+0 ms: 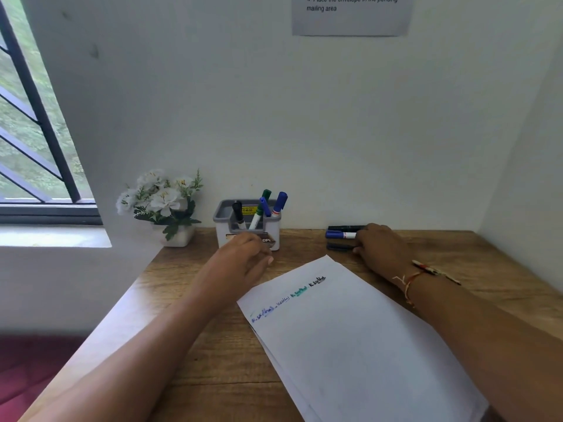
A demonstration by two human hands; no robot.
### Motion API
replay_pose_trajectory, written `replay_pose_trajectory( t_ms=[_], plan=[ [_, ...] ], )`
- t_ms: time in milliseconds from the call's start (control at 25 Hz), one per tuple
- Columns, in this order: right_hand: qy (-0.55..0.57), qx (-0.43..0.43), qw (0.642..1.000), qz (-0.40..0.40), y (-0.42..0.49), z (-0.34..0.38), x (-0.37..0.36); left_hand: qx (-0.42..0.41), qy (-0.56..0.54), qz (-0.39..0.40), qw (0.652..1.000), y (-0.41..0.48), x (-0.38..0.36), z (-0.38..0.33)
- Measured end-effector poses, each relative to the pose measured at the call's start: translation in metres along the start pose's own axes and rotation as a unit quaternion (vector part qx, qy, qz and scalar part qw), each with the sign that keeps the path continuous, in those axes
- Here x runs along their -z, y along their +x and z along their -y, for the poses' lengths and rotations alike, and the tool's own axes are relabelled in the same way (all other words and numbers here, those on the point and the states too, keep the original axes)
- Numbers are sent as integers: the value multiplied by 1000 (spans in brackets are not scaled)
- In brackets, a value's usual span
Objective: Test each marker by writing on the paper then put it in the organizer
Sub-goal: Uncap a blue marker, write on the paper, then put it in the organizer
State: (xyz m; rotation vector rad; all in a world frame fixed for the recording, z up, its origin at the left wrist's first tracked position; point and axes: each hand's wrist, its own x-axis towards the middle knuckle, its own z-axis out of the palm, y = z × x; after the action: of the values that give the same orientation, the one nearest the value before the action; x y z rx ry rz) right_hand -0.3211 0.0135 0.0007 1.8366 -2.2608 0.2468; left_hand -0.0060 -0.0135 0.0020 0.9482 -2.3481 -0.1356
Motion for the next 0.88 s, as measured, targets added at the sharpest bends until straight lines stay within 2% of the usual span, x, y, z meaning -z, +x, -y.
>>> replay_pose_trajectory(
  t_ms=[80,160,280,360,560,720,880],
  plan=[
    [111,-3,994,-9,-10,7,14,5,-13,-6,1000,-1,1,-6],
    [191,46,980,-21,-31,21,32,14,-42,-17,999,-2,2,-18],
    [212,184,959,-32,-73,51,58,39,-116,21,992,-5,1,-37],
    [211,226,951,-29,-92,66,65,47,-153,53,986,-8,-2,-45],
    [243,230,942,-40,-99,76,54,31,-234,52,970,-13,-6,-50],
    [252,227,940,-46,-101,77,46,63,-322,34,944,-14,-3,-54],
    [249,210,945,-28,-100,78,56,81,-348,28,934,-12,0,-55]
  ],
)
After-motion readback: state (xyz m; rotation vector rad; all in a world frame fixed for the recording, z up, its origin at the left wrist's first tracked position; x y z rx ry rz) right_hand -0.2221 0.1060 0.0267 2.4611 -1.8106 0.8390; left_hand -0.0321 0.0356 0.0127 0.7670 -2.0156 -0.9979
